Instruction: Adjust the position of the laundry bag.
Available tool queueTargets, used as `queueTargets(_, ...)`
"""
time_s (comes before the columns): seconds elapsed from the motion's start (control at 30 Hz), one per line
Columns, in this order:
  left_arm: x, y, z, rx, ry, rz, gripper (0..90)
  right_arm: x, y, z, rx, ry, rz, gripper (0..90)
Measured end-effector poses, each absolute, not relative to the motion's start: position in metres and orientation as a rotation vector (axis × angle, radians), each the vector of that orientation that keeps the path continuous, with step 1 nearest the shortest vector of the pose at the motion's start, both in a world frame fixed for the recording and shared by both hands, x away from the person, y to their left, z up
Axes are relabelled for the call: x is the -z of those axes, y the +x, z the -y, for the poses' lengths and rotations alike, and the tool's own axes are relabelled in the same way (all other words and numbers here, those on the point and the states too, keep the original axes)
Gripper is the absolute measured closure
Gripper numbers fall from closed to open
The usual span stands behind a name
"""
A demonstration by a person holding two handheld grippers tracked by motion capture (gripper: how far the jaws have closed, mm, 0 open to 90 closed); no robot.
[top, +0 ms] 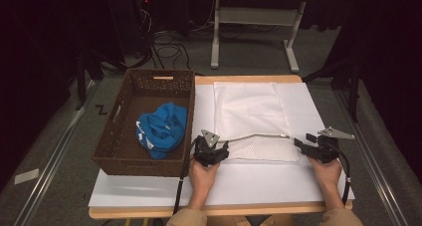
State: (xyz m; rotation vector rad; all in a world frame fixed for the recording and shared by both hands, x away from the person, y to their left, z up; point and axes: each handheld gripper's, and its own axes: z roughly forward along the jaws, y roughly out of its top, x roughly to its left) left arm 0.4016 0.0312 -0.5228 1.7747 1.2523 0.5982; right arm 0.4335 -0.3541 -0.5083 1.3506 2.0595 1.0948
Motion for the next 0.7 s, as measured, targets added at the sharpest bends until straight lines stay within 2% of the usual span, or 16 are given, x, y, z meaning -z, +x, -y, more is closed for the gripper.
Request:
queueTargets(0.33,0.5229,0.4024,-0.0307,-0.593,1.784,-1.25,34.8,0.5084,0.4333,0.3532,-1.089,1.346,-2.061,40.2)
queueTargets(0.7,0.5225,0.4019,-0.0299,-0.602,1.79,-1.251,31.2,0.5084,0.433,0.349,-1.061,1.312,-2.085,41.2)
